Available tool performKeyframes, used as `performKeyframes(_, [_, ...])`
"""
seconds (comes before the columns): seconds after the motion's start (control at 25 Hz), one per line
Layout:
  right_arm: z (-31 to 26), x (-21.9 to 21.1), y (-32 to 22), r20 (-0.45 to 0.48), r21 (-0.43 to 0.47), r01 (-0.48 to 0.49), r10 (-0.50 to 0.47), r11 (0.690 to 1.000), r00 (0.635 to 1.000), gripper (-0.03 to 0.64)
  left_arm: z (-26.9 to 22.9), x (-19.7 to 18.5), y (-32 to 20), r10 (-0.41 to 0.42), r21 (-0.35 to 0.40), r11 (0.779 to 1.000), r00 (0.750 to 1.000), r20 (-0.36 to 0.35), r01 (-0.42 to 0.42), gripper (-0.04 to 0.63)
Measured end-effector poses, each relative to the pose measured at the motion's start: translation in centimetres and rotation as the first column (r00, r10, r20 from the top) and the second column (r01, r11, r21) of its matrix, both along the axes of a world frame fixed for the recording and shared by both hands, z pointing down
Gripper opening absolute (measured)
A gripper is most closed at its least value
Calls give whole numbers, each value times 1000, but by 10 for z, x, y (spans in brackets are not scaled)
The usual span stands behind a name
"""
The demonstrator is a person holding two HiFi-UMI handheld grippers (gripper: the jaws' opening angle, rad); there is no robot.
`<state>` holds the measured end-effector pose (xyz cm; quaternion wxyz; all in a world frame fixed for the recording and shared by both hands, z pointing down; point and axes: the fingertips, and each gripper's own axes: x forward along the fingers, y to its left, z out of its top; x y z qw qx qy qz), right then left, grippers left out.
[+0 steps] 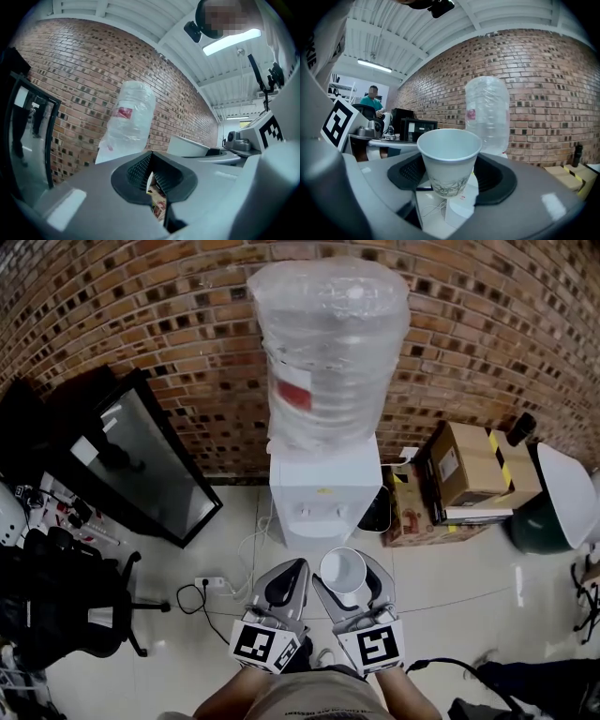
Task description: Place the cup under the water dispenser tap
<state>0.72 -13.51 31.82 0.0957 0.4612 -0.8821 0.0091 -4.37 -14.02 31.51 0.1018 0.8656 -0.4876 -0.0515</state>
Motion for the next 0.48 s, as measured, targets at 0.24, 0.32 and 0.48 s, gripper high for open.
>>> performKeyframes(0.24, [3,-17,-26,-33,5,-25,25,1000,999,322,8,-18,-23,26,-15,1000,1000,-13,-26,-8])
performKeyframes(0.32, [5,-21,-33,-44,6,-33,33,999,998,322,10,-24,-31,31,-19,999,999,-12,-31,-8])
performKeyframes(0.48, [11,-26,-45,-57,9,-42,42,999,997,322,18,-27,-45,38,-20,999,999,-9,-38,-8])
